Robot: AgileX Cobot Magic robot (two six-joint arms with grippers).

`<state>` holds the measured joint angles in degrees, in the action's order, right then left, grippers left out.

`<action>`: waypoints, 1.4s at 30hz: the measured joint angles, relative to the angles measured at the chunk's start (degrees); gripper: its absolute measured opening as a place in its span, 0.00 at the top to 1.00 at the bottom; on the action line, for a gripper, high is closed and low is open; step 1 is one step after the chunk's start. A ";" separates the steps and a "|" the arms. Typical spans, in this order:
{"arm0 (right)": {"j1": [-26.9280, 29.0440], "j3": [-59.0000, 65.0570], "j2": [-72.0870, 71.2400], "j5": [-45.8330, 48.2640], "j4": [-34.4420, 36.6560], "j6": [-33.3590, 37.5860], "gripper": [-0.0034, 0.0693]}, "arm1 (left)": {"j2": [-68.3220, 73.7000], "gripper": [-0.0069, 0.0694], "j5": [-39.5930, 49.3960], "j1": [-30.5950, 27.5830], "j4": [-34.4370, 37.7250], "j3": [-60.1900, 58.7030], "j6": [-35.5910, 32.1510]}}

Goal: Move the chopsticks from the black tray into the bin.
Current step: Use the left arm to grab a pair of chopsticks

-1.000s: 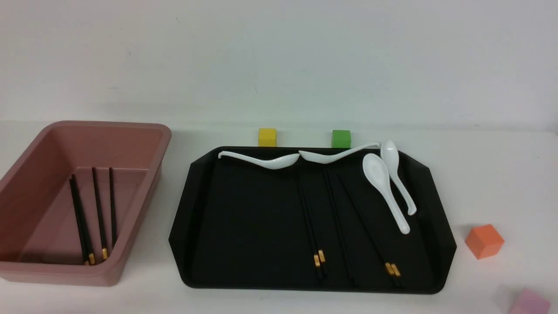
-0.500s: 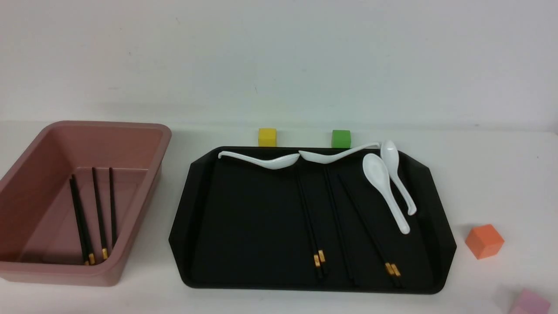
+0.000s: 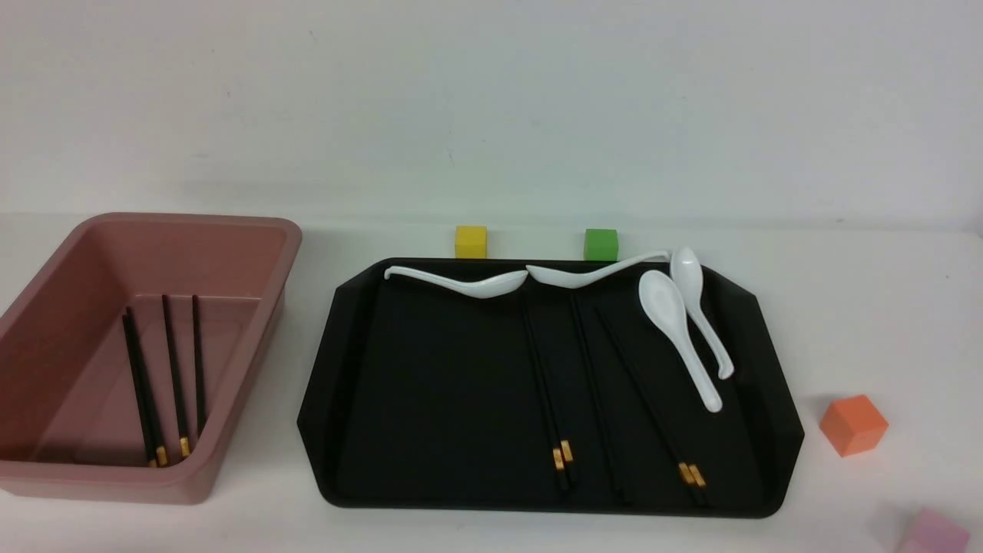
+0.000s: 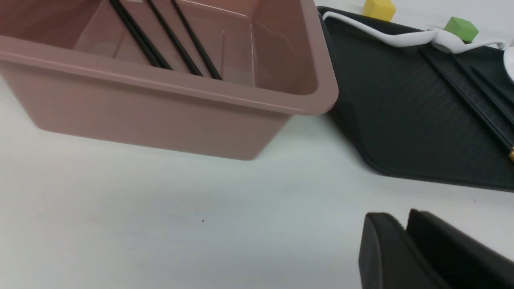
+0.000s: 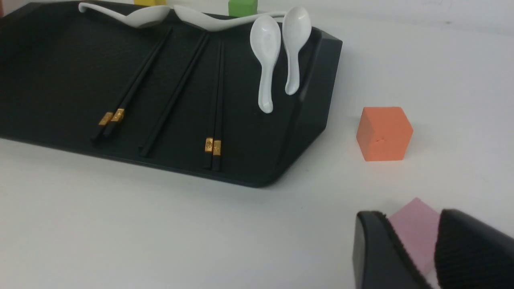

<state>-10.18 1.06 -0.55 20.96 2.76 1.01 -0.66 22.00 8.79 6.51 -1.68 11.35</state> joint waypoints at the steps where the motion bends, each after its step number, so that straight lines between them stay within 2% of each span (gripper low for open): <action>1: 0.00 0.00 0.00 0.00 0.00 0.00 0.62 | 0.00 0.78 0.00 0.00 0.00 0.00 0.00; 9: 0.00 0.00 0.00 0.00 0.00 0.00 0.62 | 0.00 0.77 -0.62 0.00 2.25 0.00 0.92; 17: 0.00 0.00 0.00 0.00 0.00 0.00 0.62 | 0.00 0.76 -6.60 0.00 21.62 0.00 8.40; 20: 0.00 0.00 0.00 0.00 0.00 0.00 0.62 | 0.00 0.76 -8.16 0.00 35.88 0.00 14.22; 21: 0.00 0.00 0.00 0.00 0.00 0.00 0.62 | 0.00 0.76 -8.30 0.00 36.80 0.00 14.94; 22: 0.00 0.00 0.00 0.00 0.00 0.00 0.62 | 0.00 0.76 -8.80 0.00 44.04 0.00 16.90; 25: 0.00 0.00 0.00 0.00 0.00 0.00 0.62 | 0.00 0.75 -9.67 0.00 54.86 0.00 18.19; 28: 0.00 0.00 0.00 0.00 0.00 0.00 0.62 | 0.00 0.75 -10.70 0.00 60.19 0.00 18.19; 31: 0.00 0.00 0.00 0.00 0.00 0.00 0.62 | 0.00 0.75 -13.43 0.00 62.53 0.00 17.91; 36: 0.00 0.00 0.00 0.00 -0.02 0.00 0.62 | 0.00 0.78 -19.78 0.00 63.29 4.09 10.34; 42: 0.00 0.00 0.00 0.00 -0.02 0.00 0.62 | 7.54 0.90 -21.11 0.00 63.44 17.88 -7.82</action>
<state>-10.18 1.06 -0.55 20.96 2.74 1.01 6.88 0.89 8.79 69.95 16.20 3.52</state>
